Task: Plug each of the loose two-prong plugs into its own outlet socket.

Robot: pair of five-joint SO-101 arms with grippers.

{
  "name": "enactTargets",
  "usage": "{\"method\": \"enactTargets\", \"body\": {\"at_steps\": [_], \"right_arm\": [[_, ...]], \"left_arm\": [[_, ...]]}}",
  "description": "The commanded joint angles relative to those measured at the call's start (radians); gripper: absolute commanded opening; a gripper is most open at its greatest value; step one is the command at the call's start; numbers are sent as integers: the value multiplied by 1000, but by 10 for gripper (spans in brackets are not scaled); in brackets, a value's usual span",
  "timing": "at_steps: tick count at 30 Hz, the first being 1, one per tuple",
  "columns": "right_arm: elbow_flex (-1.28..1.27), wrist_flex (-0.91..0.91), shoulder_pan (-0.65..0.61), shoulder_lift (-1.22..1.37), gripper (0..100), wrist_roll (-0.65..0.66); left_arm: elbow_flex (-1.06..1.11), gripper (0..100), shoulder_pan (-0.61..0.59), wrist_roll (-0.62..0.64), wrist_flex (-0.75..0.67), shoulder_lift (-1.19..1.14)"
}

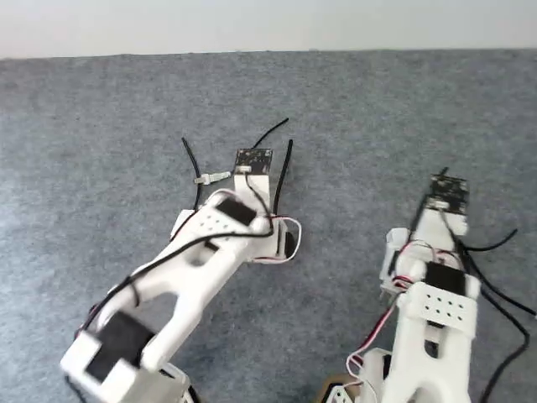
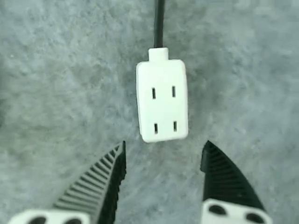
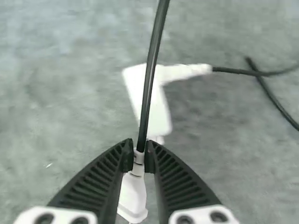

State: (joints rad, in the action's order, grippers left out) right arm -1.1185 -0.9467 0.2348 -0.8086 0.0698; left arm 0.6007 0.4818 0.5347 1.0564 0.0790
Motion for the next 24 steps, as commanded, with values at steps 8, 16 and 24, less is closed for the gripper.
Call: {"method": "enactTargets", "body": {"at_steps": [8, 16, 24], "right_arm": [[20, 111, -173, -19, 12, -29], [68, 131, -252, -18, 12, -32], [209, 131, -295, 274, 9, -34]], "left_arm": [[320, 246, -226, -242, -78, 411], [542, 246, -612, -428, -305, 500], [616, 246, -674, -465, -336, 578]]}}
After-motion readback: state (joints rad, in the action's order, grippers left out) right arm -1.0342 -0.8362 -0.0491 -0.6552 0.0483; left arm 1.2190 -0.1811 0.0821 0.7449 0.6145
